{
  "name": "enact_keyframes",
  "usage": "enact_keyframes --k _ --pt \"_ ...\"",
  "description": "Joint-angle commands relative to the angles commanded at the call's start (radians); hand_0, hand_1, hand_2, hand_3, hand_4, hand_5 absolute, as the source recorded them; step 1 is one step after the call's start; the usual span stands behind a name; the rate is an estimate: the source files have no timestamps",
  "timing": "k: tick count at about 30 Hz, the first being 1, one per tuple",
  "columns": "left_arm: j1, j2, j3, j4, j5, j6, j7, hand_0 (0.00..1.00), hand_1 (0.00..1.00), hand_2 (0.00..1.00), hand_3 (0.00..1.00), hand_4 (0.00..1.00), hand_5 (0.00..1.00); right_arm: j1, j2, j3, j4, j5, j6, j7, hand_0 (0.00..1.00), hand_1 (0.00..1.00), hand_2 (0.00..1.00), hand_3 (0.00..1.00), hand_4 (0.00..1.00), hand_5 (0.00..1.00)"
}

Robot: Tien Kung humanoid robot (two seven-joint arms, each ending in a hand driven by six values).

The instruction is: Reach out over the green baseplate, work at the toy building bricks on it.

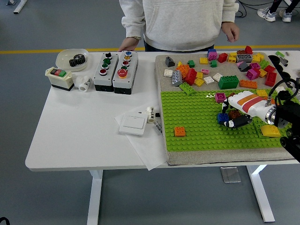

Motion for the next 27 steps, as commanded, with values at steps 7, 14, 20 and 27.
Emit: enact_keyframes --k 7,14,20,27 --pt "0.002 -0.001 0.001 0.001 -0.001 0.003 0.0 0.74 0.732 0.739 0.595 0.657 0.595 -0.001 -0.004 -0.003 0.001 -0.011 -0.009 0.004 0.618 0.546 0.586 0.519 0.749 0.622" --pt "0.003 -0.002 -0.002 0.001 0.004 0.002 0.001 0.742 0.735 0.741 0.595 0.657 0.595 -0.009 -0.003 -0.007 -0.002 -0.027 -0.022 0.006 0.527 0.497 0.549 0.504 0.716 0.614" --pt "0.006 -0.003 -0.008 0.0 0.014 0.0 0.002 0.742 0.735 0.741 0.595 0.657 0.595 -0.012 -0.004 -0.012 0.0 -0.033 -0.036 0.008 0.527 0.497 0.549 0.504 0.716 0.614" --pt "0.007 -0.003 -0.013 0.0 0.024 -0.002 0.003 0.74 0.736 0.741 0.595 0.657 0.595 -0.014 -0.005 -0.014 0.001 -0.034 -0.046 0.008 0.335 0.401 0.476 0.477 0.684 0.586"
